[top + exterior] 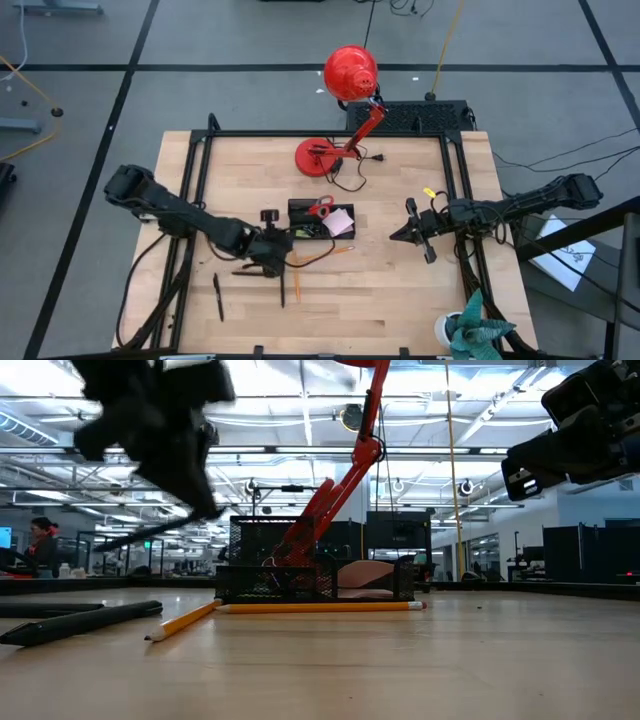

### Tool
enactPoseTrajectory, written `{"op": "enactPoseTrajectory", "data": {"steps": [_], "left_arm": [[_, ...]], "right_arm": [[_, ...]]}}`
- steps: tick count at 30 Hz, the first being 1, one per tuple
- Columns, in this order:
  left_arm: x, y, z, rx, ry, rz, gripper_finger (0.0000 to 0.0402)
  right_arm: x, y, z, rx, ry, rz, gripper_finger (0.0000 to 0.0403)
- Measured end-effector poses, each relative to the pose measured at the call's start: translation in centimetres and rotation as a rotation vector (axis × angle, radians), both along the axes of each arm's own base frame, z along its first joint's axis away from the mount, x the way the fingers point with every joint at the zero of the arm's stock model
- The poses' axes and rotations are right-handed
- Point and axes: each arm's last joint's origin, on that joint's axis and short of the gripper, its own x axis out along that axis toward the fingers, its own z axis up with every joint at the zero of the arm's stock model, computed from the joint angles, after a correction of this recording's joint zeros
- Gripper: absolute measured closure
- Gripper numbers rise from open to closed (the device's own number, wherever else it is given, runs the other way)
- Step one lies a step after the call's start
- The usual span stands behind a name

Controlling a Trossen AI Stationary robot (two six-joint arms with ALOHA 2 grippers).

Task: Pick and place office supplies into organizer
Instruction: Put the black pen into the desk organizer

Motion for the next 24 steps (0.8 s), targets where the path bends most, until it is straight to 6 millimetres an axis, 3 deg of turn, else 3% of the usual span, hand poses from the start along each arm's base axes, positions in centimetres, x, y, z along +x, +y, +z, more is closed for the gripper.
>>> {"op": "enactPoseTrajectory", "data": {"steps": [8, 12, 16, 24], "left_arm": [[-0.3, 0.9, 7.3, 0.064, -0.436, -0.06, 0.0368], [0.5, 1.8, 9.6, 0.068, -0.601, -0.155, 0.0362], [1.5, 3.2, 10.6, 0.034, -0.689, -0.27, 0.0361], [2.3, 8.0, 9.6, -0.043, -0.743, -0.22, 0.036]], "right_arm": [[0.1, 0.0, -0.1, -0.007, 0.006, 0.0, 0.0399], [0.1, 0.0, 0.0, -0.002, -0.002, 0.0, 0.0399], [0.2, 0.0, 0.0, 0.004, -0.003, 0.0, 0.0399], [0.2, 0.0, 0.0, 0.01, 0.002, -0.001, 0.0399]]}}
